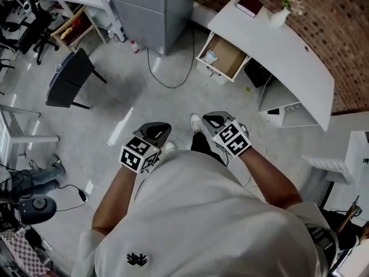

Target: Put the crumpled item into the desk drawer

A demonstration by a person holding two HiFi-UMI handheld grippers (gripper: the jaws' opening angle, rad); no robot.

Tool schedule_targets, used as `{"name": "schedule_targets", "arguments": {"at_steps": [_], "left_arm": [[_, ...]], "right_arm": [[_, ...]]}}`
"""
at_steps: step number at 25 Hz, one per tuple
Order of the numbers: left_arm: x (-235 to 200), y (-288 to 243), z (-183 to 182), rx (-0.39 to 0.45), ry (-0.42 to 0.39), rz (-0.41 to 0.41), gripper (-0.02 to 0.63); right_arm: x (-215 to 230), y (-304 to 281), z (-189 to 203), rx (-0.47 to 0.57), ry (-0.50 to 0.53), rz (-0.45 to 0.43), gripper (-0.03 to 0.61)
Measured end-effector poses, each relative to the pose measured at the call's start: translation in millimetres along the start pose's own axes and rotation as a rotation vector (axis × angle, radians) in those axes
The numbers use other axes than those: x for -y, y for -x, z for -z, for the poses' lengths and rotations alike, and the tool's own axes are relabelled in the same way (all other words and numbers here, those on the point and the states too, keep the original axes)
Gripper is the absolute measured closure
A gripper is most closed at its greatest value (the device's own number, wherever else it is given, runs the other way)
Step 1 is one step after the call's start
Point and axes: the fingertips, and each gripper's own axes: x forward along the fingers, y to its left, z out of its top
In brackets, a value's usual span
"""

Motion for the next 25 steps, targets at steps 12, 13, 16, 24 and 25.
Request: {"name": "schedule_targets", "arguments": {"at_steps": [12,13,16,24,25], "left_arm": [[-1.1,-2.0,6.4,-0.001,0.007,0.003,0.584],[-2.3,-0.6,7.2,-0.002,0.008,0.002,0.584],[-5.7,2.8,9.2,-0.001,0.012,0.001,0.584],[-12.5,-1.7,9.9,-0.006,0.026,-0.002,0.584],[-14.1,-0.9,10.0,-0.007,0.027,-0.003,0.584]], "right_arm": [[-11.1,1.7,-7.3,0.021,0.008,-0.014,0.549],[-13.2,1.1,-8.9,0.022,0.01,-0.016,0.549],[-20.3,-0.8,-15.8,0.025,0.01,-0.028,0.549],[-21.2,-7.4,-23.1,0.029,0.021,-0.05,0.549],[-21.5,-8.5,-24.8,0.029,0.021,-0.053,0.549]]}}
